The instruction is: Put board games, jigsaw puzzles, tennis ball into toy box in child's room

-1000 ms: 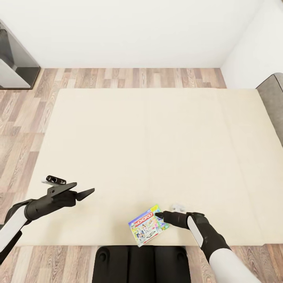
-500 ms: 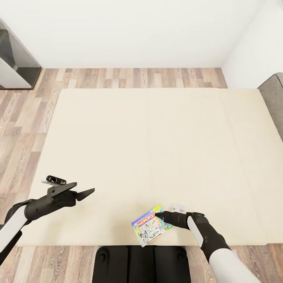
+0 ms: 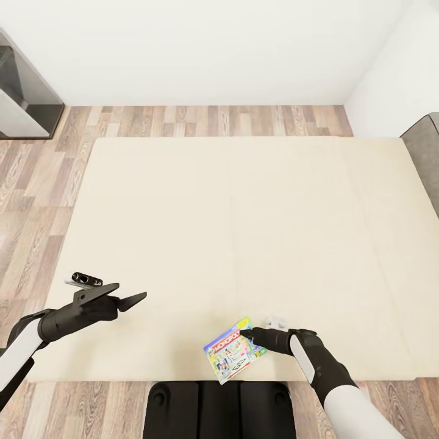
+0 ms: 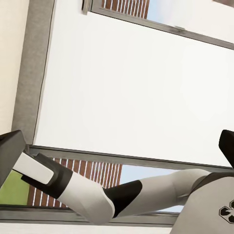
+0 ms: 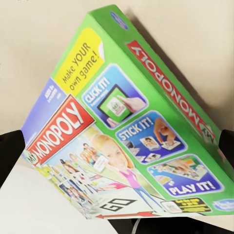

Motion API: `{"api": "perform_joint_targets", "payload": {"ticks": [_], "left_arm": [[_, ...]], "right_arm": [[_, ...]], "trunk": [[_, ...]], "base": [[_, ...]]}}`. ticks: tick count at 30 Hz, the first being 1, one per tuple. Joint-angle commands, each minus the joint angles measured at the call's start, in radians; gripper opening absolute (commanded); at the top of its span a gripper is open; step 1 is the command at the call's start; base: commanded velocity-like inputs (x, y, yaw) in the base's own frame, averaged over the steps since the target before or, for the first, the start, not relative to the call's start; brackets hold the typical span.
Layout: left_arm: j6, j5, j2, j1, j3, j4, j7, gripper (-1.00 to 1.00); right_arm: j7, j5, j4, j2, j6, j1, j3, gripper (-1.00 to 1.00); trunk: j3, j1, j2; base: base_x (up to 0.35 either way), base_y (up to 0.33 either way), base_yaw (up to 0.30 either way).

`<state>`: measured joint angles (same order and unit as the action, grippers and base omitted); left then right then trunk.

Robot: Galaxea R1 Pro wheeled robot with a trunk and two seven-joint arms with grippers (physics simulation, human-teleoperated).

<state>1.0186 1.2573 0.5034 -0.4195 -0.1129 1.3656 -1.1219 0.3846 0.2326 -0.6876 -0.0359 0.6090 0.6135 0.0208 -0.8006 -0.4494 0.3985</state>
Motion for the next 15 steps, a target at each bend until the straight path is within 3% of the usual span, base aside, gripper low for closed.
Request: {"api": "perform_joint_targets", "payload": {"ticks": [1, 15], "left_arm": [[0.005, 0.004, 0.001, 0.000, -0.002, 0.000, -0.002, 1.00], [0.005, 0.004, 0.001, 0.000, -0.002, 0.000, -0.002, 1.00]], "right_arm": [[0.000, 0.003, -0.001, -0.001, 0.006, 0.000, 0.002, 1.00], [-0.001, 0.001, -0.001, 0.001, 0.006, 0.001, 0.001, 1.00]], "trunk": [[-0.001, -0.001, 0.002], [-0.001, -0.001, 0.002]], "base": [[0.000, 0.000, 0.000], [0.000, 0.000, 0.000]]}}
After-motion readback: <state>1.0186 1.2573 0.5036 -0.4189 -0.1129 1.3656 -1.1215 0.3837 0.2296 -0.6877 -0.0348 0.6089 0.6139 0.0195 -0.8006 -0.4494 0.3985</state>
